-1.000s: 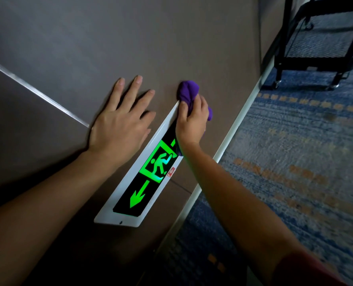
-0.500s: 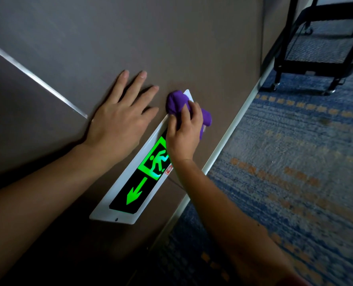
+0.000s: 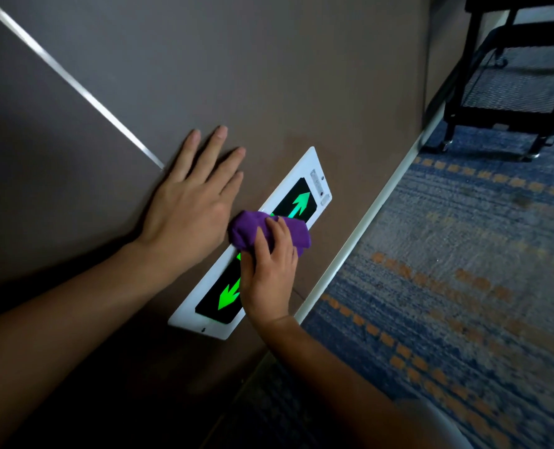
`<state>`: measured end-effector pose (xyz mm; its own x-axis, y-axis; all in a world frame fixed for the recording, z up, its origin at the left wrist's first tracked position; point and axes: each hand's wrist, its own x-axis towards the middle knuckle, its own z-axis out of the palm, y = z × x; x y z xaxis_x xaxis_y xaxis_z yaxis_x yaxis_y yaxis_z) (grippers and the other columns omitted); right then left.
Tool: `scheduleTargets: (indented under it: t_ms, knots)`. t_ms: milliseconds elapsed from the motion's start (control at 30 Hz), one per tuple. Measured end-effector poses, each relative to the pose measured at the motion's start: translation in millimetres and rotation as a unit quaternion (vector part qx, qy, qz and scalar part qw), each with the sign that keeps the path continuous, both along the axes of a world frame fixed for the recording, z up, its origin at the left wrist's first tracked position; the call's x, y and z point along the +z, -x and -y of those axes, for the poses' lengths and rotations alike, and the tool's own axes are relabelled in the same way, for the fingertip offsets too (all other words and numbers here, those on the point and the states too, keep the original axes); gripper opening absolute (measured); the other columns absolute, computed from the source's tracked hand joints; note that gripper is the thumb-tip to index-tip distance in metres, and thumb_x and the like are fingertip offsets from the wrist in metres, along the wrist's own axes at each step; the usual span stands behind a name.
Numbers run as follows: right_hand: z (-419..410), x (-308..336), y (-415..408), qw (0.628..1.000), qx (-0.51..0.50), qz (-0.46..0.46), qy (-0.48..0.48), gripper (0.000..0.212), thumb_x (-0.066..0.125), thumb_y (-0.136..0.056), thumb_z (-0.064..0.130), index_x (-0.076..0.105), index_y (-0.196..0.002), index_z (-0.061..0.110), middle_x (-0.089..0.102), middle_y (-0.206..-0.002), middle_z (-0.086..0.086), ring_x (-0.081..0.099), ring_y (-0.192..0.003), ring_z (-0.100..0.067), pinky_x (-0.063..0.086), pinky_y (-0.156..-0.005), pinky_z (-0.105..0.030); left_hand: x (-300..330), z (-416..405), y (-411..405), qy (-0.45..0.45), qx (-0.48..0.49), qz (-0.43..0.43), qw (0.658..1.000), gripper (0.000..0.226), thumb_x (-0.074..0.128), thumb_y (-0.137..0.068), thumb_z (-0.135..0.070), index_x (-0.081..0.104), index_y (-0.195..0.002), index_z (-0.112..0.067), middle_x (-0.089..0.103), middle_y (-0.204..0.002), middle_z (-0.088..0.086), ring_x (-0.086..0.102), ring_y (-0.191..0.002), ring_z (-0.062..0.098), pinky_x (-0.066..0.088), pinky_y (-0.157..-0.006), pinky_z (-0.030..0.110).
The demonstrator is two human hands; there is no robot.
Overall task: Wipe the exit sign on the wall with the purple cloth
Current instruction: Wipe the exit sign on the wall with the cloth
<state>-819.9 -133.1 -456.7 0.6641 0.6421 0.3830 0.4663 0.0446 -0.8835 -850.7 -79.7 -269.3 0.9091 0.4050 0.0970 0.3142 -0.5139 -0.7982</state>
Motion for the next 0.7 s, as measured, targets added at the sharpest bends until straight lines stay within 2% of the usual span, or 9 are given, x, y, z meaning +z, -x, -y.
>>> scheduleTargets:
  t_ms: [100,200,267,333,400,467,567,700]
  knots:
    - [11.1,-10.8,14.7,0.998,0.033,0.046,0.011,0.041,0.058,-0.096,0.027,0.06,-0.135,0.015,0.047,-0.155,-0.016,0.037,-0.149,-0.035,0.042,-0.106,-0.06,3.3,3.7,15.4,-0.006,-0.001,-0.011,1.0,0.055,0.041,-0.102,-0.031,0.047,-0.153,-0.01,0.025,-0.171,0.014,0.007,-0.159,0.045,0.005,-0.127,0.063]
    - [-0.3,-13.5,-15.5,0.996,0.031,0.076,0.026,0.048,0.062,-0.094,0.025,0.058,-0.14,0.014,0.045,-0.157,-0.019,0.036,-0.149,-0.04,0.038,-0.111,-0.064,7.0,7.5,35.6,0.002,-0.016,-0.003,1.0,0.055,0.048,-0.1,-0.03,0.05,-0.151,-0.009,0.03,-0.169,0.015,0.011,-0.158,0.046,0.007,-0.127,0.064]
    - [-18.3,-3.4,-51.9,0.997,-0.002,0.053,0.055,0.049,0.061,-0.093,0.022,0.057,-0.141,0.011,0.043,-0.157,-0.021,0.036,-0.148,-0.043,0.037,-0.111,-0.064,7.9,9.0,46.6,0.004,-0.025,0.0,1.0,0.055,0.052,-0.099,-0.031,0.053,-0.149,-0.008,0.033,-0.167,0.016,0.013,-0.158,0.046,0.008,-0.127,0.064]
    - [-38.3,9.3,-92.5,0.996,-0.024,0.016,0.08,0.046,0.056,-0.095,0.02,0.057,-0.14,0.008,0.042,-0.157,-0.023,0.036,-0.148,-0.043,0.038,-0.112,-0.06,7.2,8.5,51.3,-0.007,-0.033,-0.002,0.999,0.054,0.046,-0.101,-0.032,0.053,-0.148,-0.008,0.033,-0.167,0.016,0.014,-0.158,0.046,0.007,-0.128,0.063]
    - [-55.8,20.8,-127.5,0.995,-0.021,-0.04,0.087,0.045,0.051,-0.097,0.019,0.054,-0.141,0.007,0.041,-0.158,-0.02,0.035,-0.148,-0.039,0.039,-0.113,-0.056,5.5,7.8,51.1,-0.013,-0.031,0.003,0.999,0.054,0.038,-0.102,-0.032,0.053,-0.148,-0.009,0.033,-0.167,0.015,0.013,-0.158,0.045,0.007,-0.128,0.063]
    - [-65.3,30.9,-151.6,0.992,-0.018,-0.093,0.087,0.045,0.048,-0.098,0.023,0.052,-0.141,0.012,0.046,-0.152,-0.013,0.043,-0.14,-0.033,0.044,-0.108,-0.051,3.6,7.0,49.8,-0.01,-0.025,0.006,1.0,0.053,0.036,-0.103,-0.033,0.052,-0.149,-0.01,0.032,-0.168,0.014,0.012,-0.159,0.044,0.007,-0.128,0.062]
    - [-64.5,41.1,-153.9,0.988,-0.029,-0.126,0.08,0.042,0.047,-0.096,0.024,0.055,-0.136,0.013,0.056,-0.138,-0.009,0.052,-0.127,-0.03,0.048,-0.101,-0.048,1.9,5.8,49.0,-0.012,-0.027,0.014,0.999,0.052,0.038,-0.103,-0.032,0.053,-0.148,-0.011,0.033,-0.168,0.013,0.013,-0.159,0.043,0.01,-0.127,0.062]
    - [-56.5,31.2,-115.4,0.985,-0.04,-0.166,0.031,0.043,0.05,-0.097,0.017,0.055,-0.139,0.009,0.055,-0.143,-0.015,0.049,-0.133,-0.034,0.043,-0.107,-0.046,3.2,9.8,47.3,0.0,-0.026,0.035,0.999,0.049,0.038,-0.103,-0.03,0.059,-0.143,-0.011,0.038,-0.166,0.012,0.016,-0.158,0.042,0.013,-0.127,0.061]
